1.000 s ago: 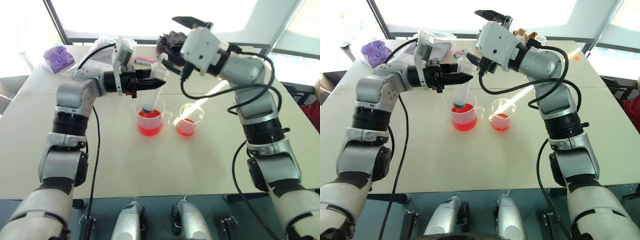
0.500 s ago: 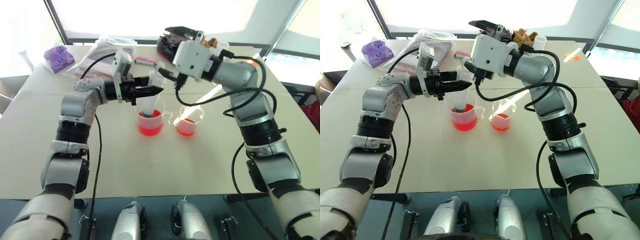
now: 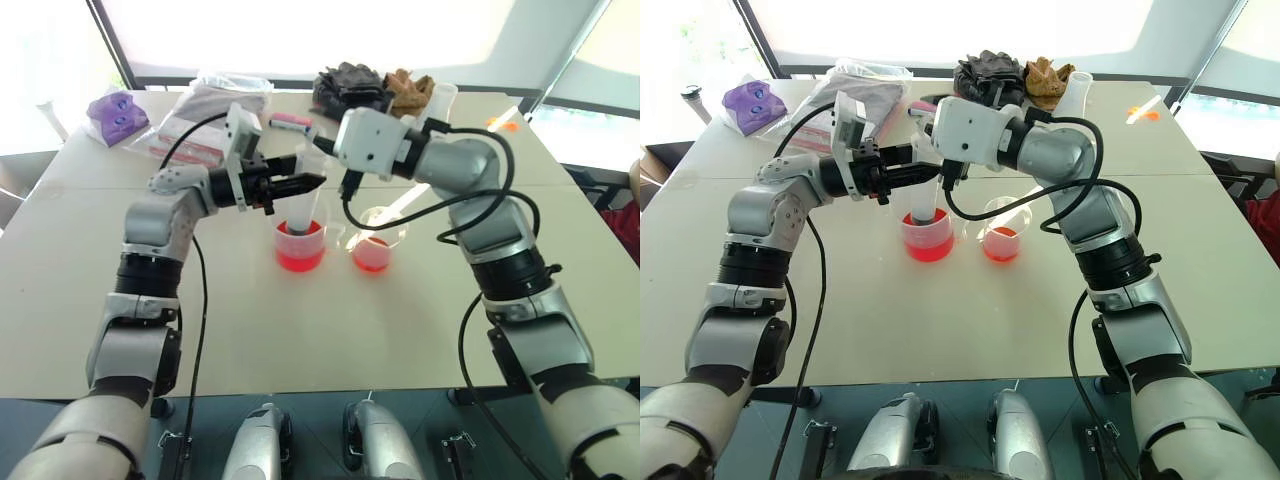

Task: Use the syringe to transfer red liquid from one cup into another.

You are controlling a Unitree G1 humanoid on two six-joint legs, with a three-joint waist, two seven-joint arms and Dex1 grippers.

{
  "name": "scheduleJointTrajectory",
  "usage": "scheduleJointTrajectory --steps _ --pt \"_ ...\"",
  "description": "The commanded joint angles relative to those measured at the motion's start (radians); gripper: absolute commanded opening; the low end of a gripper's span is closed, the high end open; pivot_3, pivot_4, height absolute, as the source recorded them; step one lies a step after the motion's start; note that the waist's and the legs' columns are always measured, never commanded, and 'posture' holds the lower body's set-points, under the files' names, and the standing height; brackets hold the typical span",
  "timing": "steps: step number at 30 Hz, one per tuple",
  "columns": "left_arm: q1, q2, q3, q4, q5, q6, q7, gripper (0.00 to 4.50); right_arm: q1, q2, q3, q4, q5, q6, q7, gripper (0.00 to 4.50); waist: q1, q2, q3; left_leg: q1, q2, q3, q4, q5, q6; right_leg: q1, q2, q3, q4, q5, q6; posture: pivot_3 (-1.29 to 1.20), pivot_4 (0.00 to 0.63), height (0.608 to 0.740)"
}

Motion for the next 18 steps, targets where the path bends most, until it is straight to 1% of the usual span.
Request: scheduleJointTrajectory --steps 1,18 --pt "0.01 0.001 -0.03 -0.035 0.008 0.011 -0.012 1.6 -0.058 -0.004 -0.044 -0.044 0.003 -0.034 -0.033 0.07 0.001 0.0 0.0 0.0 0.0 0.0 0.0 0.0 0.0 0.0 0.0 0.0 0.0 0.0 0.0 0.0 0.15 0.74" --pt "0.1 0.012 -0.056 -0.096 0.014 0.031 -0.005 1.6 -0.133 -0.022 -0.077 0.072 -0.046 -0.102 -0.11 0.07 0.0 0.0 0.0 0.0 0.0 0.0 0.0 0.0 0.0 0.0 0.0 0.0 0.0 0.0 0.0 0.0 0.15 0.74"
